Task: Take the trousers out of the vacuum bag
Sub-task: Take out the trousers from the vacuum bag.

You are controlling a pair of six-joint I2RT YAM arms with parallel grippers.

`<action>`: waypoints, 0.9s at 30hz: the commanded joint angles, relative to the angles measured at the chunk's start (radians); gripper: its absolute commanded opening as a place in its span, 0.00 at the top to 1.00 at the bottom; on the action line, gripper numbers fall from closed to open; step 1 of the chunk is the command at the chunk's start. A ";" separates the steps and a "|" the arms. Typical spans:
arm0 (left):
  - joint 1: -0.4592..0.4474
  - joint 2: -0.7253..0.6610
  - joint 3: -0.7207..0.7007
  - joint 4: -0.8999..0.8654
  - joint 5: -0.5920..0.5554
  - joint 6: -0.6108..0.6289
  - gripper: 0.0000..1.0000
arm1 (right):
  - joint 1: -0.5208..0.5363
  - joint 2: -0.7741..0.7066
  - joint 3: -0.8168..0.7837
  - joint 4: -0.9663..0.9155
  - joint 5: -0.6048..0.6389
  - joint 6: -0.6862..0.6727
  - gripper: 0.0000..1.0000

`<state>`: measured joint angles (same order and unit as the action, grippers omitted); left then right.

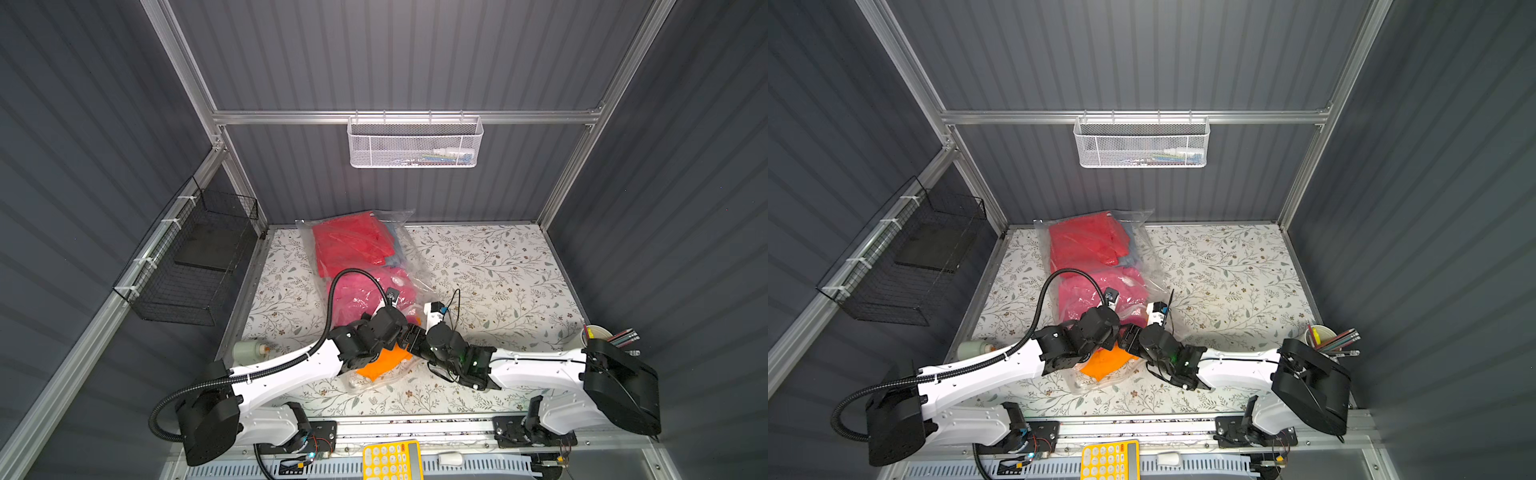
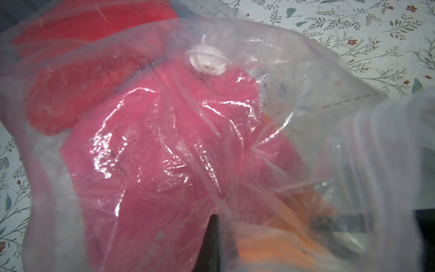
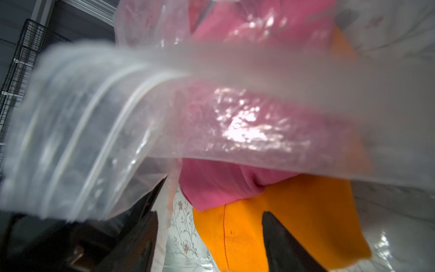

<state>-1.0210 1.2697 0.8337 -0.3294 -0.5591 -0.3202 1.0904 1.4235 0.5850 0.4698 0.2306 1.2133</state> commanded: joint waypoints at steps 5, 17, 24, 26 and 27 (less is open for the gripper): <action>0.004 -0.028 0.012 -0.020 -0.007 0.019 1.00 | -0.030 0.073 -0.020 0.050 -0.036 0.123 0.31; 0.006 -0.044 -0.005 -0.033 -0.025 -0.012 1.00 | -0.096 0.161 0.041 0.079 -0.060 0.097 0.46; 0.011 -0.048 0.001 -0.035 -0.026 -0.013 1.00 | -0.098 0.183 0.069 0.017 -0.055 0.120 0.26; 0.014 -0.050 0.002 -0.029 -0.019 -0.011 1.00 | -0.101 0.194 0.077 0.012 -0.058 0.123 0.23; 0.015 -0.049 0.005 -0.027 -0.018 -0.011 1.00 | -0.104 0.198 0.081 0.012 -0.062 0.127 0.23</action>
<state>-1.0134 1.2423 0.8330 -0.3622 -0.5686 -0.3214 0.9989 1.5986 0.6445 0.5072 0.1638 1.3281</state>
